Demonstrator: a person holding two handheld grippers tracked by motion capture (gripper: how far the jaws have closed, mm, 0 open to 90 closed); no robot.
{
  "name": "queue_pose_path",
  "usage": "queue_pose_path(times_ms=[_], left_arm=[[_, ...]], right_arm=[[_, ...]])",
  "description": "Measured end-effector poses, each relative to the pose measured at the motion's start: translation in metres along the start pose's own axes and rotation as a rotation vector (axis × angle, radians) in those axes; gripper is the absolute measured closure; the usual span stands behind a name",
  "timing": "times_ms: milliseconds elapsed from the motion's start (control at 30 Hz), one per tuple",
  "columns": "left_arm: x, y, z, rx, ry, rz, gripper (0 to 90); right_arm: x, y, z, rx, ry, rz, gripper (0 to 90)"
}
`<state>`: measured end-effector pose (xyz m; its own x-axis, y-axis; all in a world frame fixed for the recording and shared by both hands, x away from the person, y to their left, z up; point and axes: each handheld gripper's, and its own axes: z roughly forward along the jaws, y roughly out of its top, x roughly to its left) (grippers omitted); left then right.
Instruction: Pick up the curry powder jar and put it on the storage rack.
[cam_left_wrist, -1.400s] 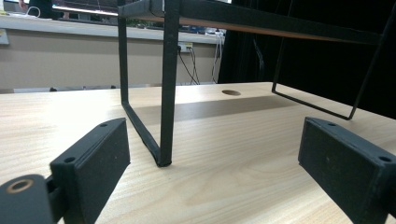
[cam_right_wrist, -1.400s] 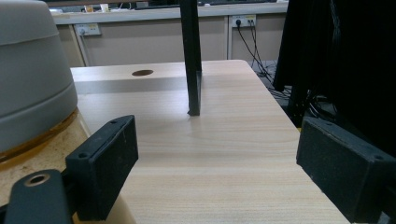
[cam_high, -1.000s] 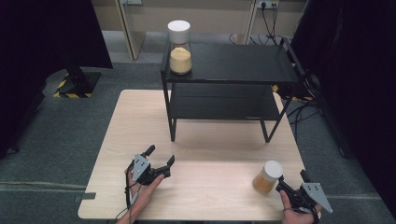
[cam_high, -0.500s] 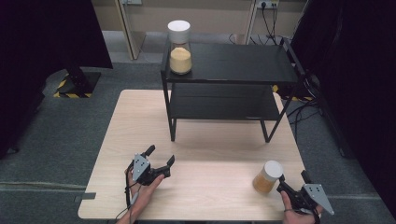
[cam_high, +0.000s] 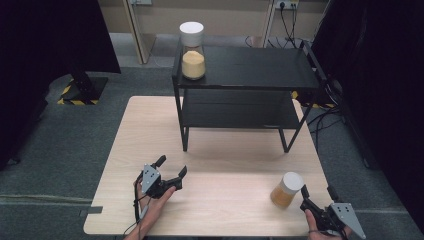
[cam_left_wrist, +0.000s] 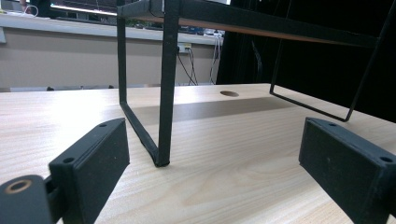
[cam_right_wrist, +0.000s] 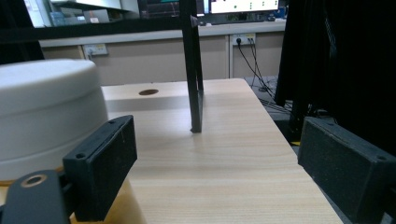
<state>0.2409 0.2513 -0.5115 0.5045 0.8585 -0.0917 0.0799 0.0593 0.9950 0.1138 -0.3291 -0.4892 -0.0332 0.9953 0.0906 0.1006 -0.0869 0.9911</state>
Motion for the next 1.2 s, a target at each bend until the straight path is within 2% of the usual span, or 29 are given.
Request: queue_pose_path(times_ms=[300,633,933,1200], left_arm=[[0.0,0.0,0.0,-0.002,-0.001,0.0,7.9],[0.001,-0.001,-0.001,-0.005,0.0,-0.009,7.8],[0.001,-0.001,-0.001,-0.004,0.0,-0.009,7.7],[0.001,0.0,-0.001,-0.002,-0.001,-0.011,7.5]], right_arm=[[0.001,0.005,-0.005,-0.009,0.046,-0.04,12.1],[0.003,0.006,-0.019,-0.01,0.046,-0.053,12.1],[0.008,0.004,-0.031,-0.012,0.079,-0.068,12.1],[0.017,0.008,-0.025,-0.017,0.125,-0.098,12.1]])
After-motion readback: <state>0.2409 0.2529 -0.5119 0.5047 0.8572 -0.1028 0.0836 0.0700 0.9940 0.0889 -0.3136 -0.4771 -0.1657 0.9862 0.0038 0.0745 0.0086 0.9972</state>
